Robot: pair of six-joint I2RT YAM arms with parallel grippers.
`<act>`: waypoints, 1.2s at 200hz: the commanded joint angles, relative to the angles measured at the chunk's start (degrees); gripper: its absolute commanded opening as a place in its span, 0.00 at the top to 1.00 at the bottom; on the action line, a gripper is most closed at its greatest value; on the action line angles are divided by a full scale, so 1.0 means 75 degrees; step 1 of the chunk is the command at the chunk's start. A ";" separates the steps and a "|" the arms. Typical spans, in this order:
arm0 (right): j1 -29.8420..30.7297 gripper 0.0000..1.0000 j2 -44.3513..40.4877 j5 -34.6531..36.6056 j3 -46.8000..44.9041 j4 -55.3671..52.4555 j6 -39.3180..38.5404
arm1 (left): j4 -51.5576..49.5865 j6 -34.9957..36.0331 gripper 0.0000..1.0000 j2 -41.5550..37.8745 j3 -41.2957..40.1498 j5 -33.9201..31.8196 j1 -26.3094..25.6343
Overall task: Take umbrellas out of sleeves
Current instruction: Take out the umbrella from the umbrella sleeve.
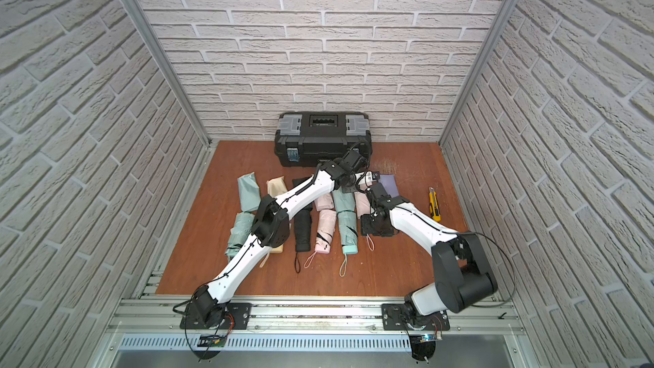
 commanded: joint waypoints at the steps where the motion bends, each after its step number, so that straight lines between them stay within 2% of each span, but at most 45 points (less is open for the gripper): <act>1: -0.0033 0.33 0.0261 0.0395 0.0347 0.0426 -0.0302 | 0.0199 0.0006 1.00 -0.0436 -0.0121 0.0042 -0.0023; 65: -0.0045 0.34 0.1183 0.0656 0.0965 0.0686 -0.0353 | 0.0233 0.0016 1.00 -0.0407 -0.0139 0.0055 -0.0003; 120: -0.0044 0.44 0.1406 0.0715 0.1071 0.0714 -0.0224 | 0.0260 0.0015 1.00 -0.0419 -0.0108 0.0079 -0.0009; 163: -0.0045 0.51 0.1137 0.0616 0.0863 0.0633 -0.0152 | 0.0233 -0.0122 1.00 -0.0453 -0.0065 -0.0148 0.0073; 240: -0.0033 0.52 -0.0303 0.0072 -0.0433 0.0404 0.0148 | 0.0081 -0.0211 1.00 -0.0315 0.0336 -0.0226 0.0325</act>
